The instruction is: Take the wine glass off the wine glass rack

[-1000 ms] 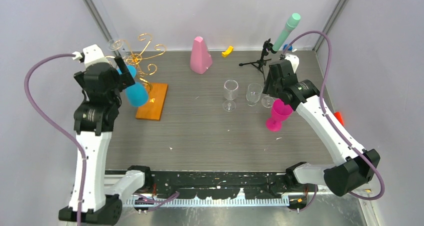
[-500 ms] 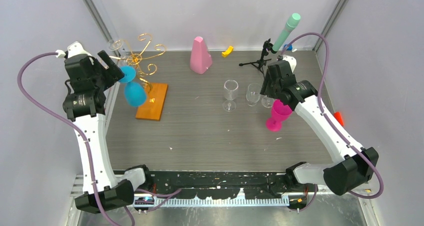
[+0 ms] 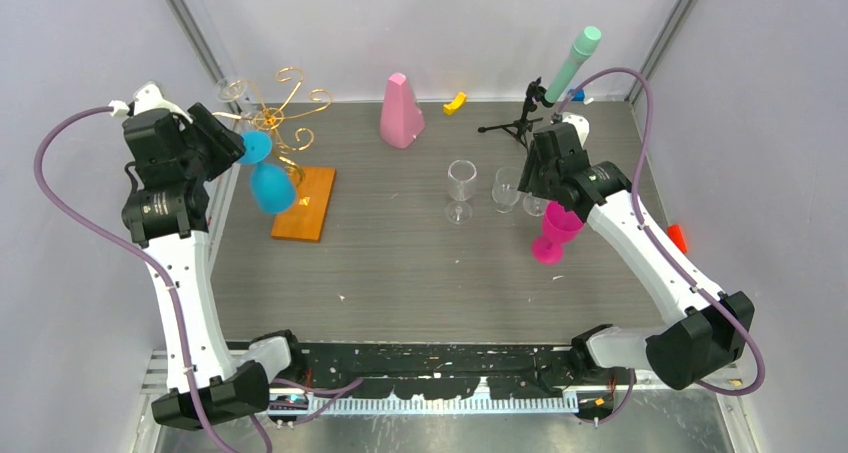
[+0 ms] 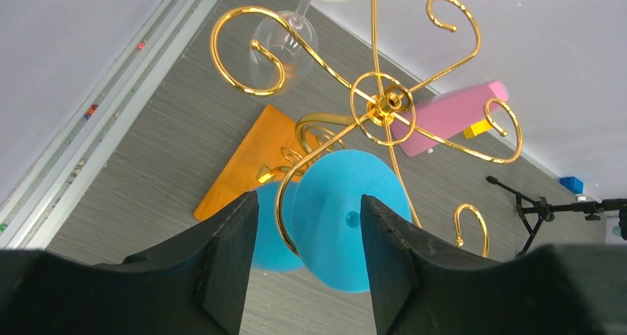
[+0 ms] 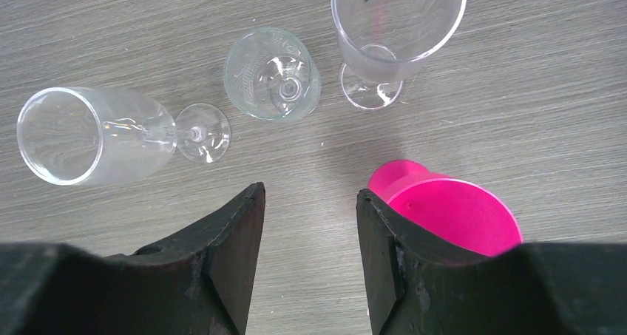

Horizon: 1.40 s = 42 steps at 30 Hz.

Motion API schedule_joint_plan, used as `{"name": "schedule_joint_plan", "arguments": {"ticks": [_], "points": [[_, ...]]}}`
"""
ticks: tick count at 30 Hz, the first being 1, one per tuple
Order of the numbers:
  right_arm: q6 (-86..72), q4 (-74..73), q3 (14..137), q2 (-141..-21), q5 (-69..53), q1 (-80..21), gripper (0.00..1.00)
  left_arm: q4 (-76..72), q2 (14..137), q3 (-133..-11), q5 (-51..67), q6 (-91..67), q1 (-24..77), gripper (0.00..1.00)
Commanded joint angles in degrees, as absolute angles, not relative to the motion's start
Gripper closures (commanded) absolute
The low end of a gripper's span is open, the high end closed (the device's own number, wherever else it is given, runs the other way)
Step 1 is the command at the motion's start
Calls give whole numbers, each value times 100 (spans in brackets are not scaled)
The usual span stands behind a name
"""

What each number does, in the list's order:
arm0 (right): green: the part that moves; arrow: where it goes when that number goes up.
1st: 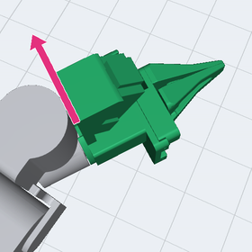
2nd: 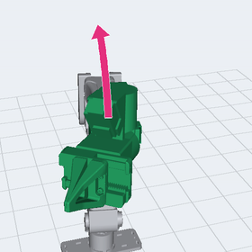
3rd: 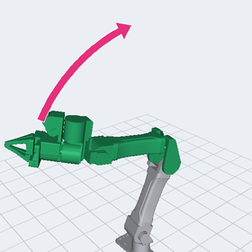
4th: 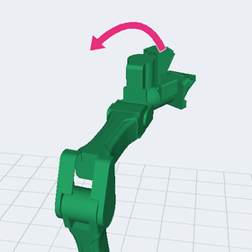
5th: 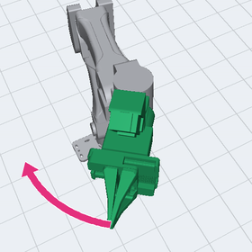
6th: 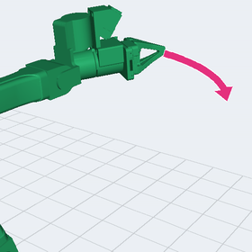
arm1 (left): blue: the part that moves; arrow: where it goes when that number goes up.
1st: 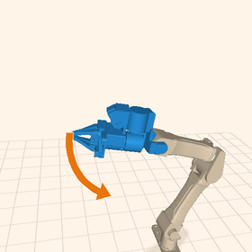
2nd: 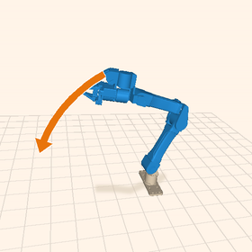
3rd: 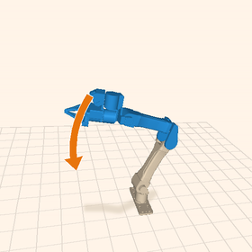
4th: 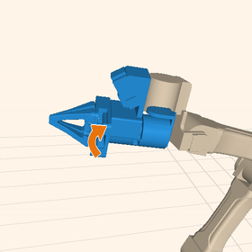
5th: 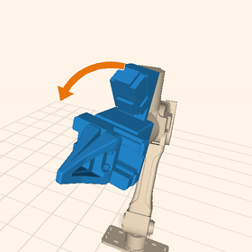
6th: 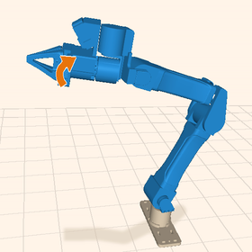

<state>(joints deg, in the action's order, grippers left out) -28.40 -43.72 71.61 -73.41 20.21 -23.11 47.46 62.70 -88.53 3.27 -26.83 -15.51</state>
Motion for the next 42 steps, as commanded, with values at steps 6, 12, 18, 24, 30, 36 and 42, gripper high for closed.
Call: {"name": "schedule_joint_plan", "arguments": {"ticks": [6, 12, 18, 24, 30, 36, 42], "points": [[-2857, -4144, 7136, -7286, 2023, -2287, 46, 4615, 6132, -8691, 663, -2829, -1608, 52], [-2849, -4140, 7129, -7295, 1971, -2285, 46, 4597, 6090, -8632, 522, -2828, -1608, 63], [-2847, -4133, 7127, -7291, 1970, -2285, 46, 4629, 6065, -8640, 416, -2891, -1609, 66], [-2856, -4099, 7106, -7304, 1910, -2290, 46, 4727, 6069, -8826, 142, -2797, -1608, 71], [-2867, -4084, 7102, -7321, 1881, -2285, 46, 4672, 6063, -8713, 431, -2935, -1608, 71], [-2865, -4078, 7100, -7326, 1855, -2285, 46, 4401, 6096, -8512, 953, -3207, -1608, 70], [-2881, -4061, 7085, -7313, 1844, -2286, 46, 4416, 6128, -8408, 1151, -3654, -1608, 69]]}}
